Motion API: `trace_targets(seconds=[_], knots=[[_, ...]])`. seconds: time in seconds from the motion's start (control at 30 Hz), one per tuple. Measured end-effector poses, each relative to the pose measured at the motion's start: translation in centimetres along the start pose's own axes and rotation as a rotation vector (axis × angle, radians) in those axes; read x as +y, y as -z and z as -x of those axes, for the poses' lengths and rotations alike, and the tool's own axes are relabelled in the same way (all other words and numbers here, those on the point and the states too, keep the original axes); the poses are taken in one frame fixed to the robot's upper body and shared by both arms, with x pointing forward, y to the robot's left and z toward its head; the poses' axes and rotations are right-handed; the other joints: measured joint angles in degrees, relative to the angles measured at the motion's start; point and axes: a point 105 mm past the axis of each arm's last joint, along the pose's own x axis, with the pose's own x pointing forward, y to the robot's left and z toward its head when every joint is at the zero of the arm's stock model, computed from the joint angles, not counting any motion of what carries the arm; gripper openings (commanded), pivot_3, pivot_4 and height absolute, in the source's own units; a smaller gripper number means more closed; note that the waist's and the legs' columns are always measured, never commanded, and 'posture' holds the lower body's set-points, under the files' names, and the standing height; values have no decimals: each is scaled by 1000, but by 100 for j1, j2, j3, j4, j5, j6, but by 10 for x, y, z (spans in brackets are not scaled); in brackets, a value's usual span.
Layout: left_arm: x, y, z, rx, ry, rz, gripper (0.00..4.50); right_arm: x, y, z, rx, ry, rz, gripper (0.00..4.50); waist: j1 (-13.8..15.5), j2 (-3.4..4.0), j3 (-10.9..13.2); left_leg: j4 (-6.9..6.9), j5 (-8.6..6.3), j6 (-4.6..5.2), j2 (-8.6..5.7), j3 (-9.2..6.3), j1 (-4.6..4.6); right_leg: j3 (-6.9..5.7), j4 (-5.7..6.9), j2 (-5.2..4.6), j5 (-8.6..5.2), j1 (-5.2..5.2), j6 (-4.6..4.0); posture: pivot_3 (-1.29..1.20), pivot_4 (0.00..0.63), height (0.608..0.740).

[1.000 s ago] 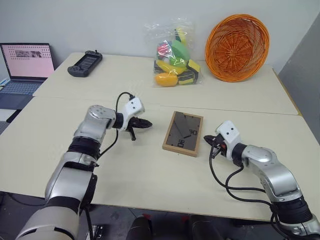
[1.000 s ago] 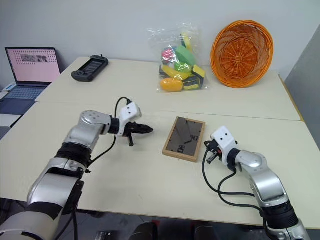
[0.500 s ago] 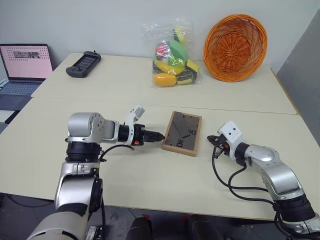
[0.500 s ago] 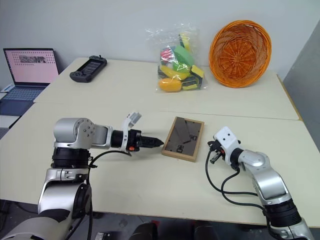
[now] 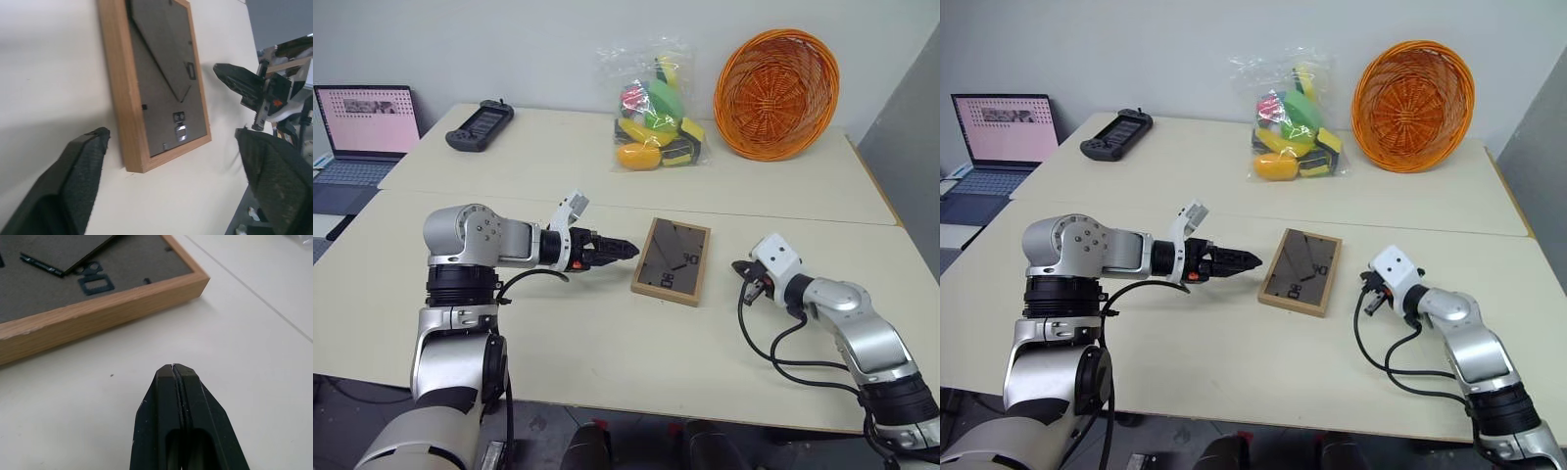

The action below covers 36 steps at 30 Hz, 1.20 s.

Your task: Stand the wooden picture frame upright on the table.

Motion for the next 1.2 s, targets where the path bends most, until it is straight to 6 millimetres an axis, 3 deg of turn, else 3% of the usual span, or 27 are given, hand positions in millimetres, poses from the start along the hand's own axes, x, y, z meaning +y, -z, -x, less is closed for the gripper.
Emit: trace_targets(seconds=[0.23, 0.37, 0.6, 0.8, 1.2], knots=[[2, 5, -1, 19, 4, 30, 4473, -11, 11, -8, 19, 58, 50, 0, -1, 0, 0, 0, 0, 0, 0, 3, 2, 3, -1, -2, 0, 0, 0, 0, 150, 740], [4, 14, -7, 52, 19, 80, 4473, -18, 0, -18, -18, 111, 134, 0, -4, 0, 0, 0, 0, 0, 1, 4, 4, 4, 1, -1, 0, 0, 0, 0, 150, 740], [11, 27, -19, 110, 1, 156, 4473, 1, -24, -41, -109, 90, 103, 0, 0, 0, 0, 0, 7, -12, -1, 3, 4, 4, 2, -3, 0, 1, 0, 0, 150, 740], [17, 27, -23, 128, -35, 188, 4473, 11, -45, -38, -164, 74, 118, 0, 1, 1, 0, -1, 10, -17, -1, 3, 5, 2, 1, -2, 0, 0, -1, 0, 150, 740], [22, 21, -20, 109, -60, 198, 4473, 18, -16, -35, -45, 48, 169, 0, -5, 1, 0, -2, 9, -15, -1, 6, 6, 4, 0, -2, 0, 0, 0, 0, 150, 740]])
